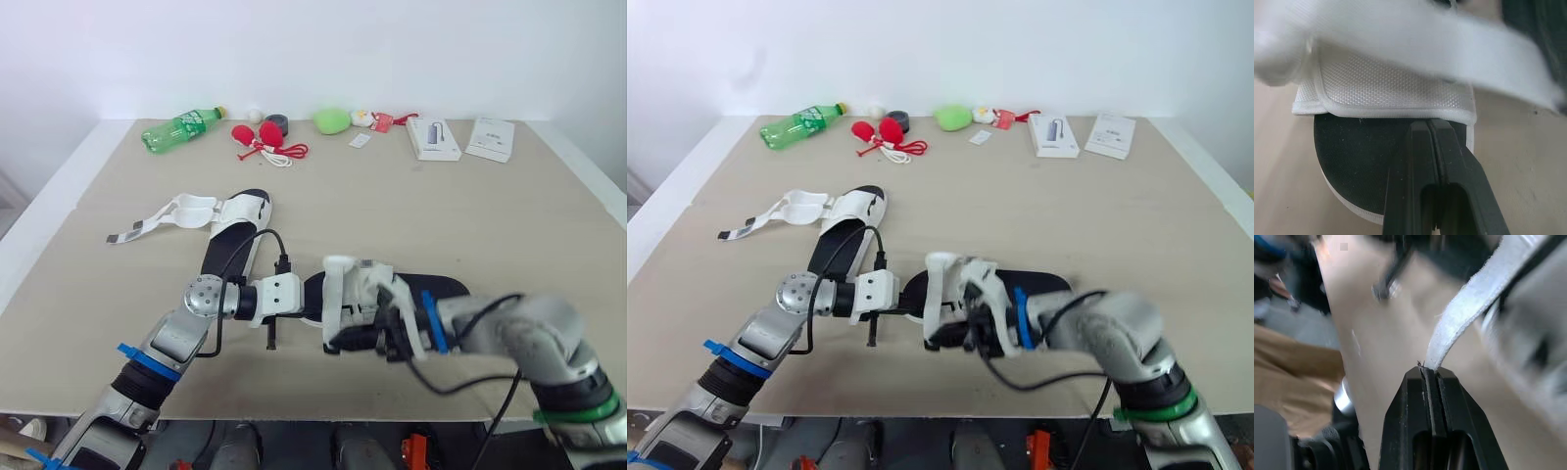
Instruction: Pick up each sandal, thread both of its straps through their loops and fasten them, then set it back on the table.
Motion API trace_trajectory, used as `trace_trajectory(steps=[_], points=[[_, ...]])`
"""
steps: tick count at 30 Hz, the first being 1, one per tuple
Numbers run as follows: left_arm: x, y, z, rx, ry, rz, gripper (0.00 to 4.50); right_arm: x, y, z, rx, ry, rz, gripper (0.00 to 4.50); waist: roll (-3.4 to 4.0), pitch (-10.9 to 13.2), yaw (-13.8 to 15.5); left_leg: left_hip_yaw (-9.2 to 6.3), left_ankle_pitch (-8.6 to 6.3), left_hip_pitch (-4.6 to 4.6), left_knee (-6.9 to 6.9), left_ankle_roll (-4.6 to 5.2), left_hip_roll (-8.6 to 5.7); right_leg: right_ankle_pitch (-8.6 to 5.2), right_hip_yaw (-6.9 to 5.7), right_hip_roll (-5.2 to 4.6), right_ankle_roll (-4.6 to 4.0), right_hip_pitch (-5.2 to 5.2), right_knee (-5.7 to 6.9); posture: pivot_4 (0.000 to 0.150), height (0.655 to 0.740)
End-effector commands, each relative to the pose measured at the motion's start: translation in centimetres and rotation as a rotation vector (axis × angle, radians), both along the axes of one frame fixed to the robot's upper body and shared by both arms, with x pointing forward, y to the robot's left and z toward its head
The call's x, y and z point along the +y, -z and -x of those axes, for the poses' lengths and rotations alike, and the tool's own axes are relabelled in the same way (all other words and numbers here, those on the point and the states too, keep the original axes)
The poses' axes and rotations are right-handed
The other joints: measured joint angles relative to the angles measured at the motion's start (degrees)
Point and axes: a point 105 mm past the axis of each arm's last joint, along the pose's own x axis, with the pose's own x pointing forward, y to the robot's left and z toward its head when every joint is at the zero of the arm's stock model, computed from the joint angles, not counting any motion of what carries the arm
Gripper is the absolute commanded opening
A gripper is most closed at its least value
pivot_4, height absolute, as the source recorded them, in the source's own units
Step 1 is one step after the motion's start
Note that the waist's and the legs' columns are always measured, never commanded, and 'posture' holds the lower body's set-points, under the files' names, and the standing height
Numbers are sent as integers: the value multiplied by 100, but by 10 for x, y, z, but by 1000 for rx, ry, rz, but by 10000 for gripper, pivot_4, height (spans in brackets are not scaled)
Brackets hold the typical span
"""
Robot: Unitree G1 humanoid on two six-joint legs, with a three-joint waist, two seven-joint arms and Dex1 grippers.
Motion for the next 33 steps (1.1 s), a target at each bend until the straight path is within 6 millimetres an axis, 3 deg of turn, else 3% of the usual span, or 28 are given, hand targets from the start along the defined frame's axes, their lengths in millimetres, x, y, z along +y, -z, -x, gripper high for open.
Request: trace_trajectory(steps=[1, 6, 13, 19, 26, 33], points=[[-1, 35, 15, 116, 36, -93, 0, -2, -39, -13, -81, 1, -60, 205, -3, -2, 4, 0, 0, 2, 0, 0, 2, 0, 0, 2, 0, 1, 0, 1500, 7400], [-4, 34, 14, 112, 41, -89, 0, -12, -31, -28, -66, 31, 21, 205, -8, -5, 47, -9, -10, -7, -3, 4, 0, -13, -13, -1, -21, 0, -1, 1500, 7400], [-4, 34, 13, 110, 38, -88, 0, -17, -19, -29, -2, 19, 68, 205, -7, -5, 56, -9, -12, -10, 0, 4, -5, -14, -14, -5, -15, -2, -1, 1500, 7400], [-3, 35, 13, 111, 33, -91, 0, -15, -25, -26, 46, -1, 37, 205, -7, -5, 57, -9, -12, -10, 0, 4, -4, -15, -14, -4, -14, -2, -1, 1500, 7400], [-2, 35, 13, 110, 31, -93, 0, -23, -13, -26, 72, 25, 91, 205, -7, -5, 57, -9, -12, -11, 0, 4, -4, -16, -15, -5, -14, -2, -1, 1500, 7400], [-2, 35, 12, 106, 31, -97, 0, -20, -21, -33, 51, 39, 70, 205, -7, -5, 57, -9, -12, -10, 0, 4, -4, -17, -15, -5, -12, -2, -1, 1500, 7400]])
